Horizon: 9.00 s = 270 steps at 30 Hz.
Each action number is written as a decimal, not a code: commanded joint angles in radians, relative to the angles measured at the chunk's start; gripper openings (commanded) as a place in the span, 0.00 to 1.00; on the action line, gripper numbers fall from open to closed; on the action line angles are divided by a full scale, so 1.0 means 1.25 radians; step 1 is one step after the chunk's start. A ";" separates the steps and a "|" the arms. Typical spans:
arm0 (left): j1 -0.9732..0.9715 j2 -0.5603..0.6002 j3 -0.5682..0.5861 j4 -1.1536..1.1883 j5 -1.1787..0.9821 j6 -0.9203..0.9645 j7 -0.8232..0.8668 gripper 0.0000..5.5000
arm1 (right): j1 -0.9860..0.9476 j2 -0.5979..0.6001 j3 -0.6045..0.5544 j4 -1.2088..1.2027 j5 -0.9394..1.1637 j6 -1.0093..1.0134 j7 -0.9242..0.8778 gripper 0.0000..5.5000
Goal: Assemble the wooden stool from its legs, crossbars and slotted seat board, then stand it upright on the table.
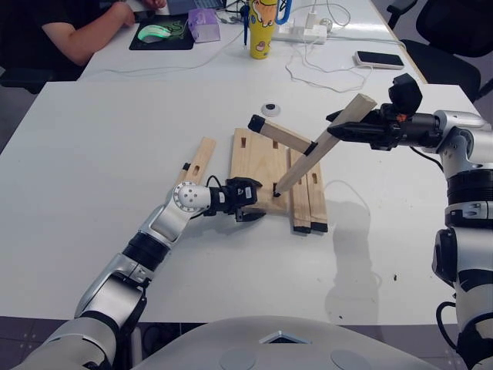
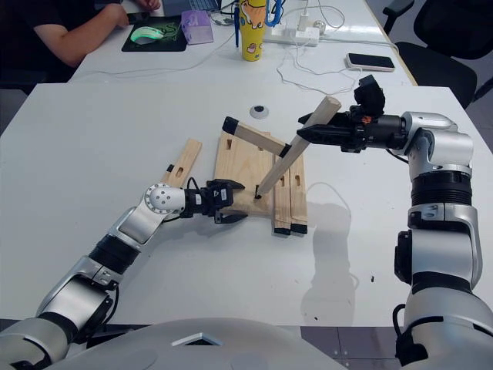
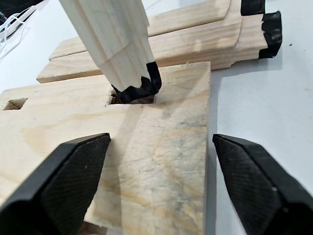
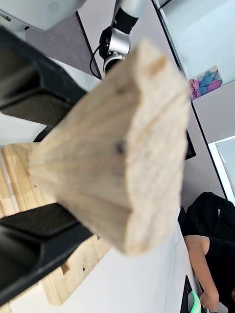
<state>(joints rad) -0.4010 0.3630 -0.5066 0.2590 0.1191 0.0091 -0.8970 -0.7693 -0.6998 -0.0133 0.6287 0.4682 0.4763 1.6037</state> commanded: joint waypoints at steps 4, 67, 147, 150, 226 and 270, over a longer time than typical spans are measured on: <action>0.031 0.017 -0.020 0.033 0.025 0.044 -0.022 0.71 | -0.024 0.022 0.024 0.003 -0.052 -0.071 -0.012 0.37; 0.096 0.019 -0.012 -0.061 -0.023 0.157 -0.018 0.71 | 0.295 0.072 0.170 -0.253 -0.010 -0.142 -0.126 0.37; 0.092 -0.005 0.017 0.024 -0.026 0.187 0.054 0.71 | 0.174 0.141 -0.286 -0.501 0.728 0.216 -0.600 0.01; 0.102 -0.011 0.030 0.017 -0.038 0.184 0.068 0.71 | 0.213 0.079 -0.350 -0.390 0.689 0.210 -0.584 0.01; 0.223 0.189 0.153 -0.449 -0.079 0.250 0.048 0.71 | 0.366 0.154 0.442 -0.644 -0.576 0.045 -0.599 0.01; 0.323 0.179 0.093 -0.532 -0.131 0.398 0.079 0.71 | 0.766 0.523 -0.035 -1.043 -0.105 0.451 -1.143 0.58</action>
<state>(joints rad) 0.0193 0.5924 -0.3784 -0.4154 -0.0539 0.5121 -0.8056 0.2098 -0.0546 -0.0467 -0.6904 0.3206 1.0144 0.1866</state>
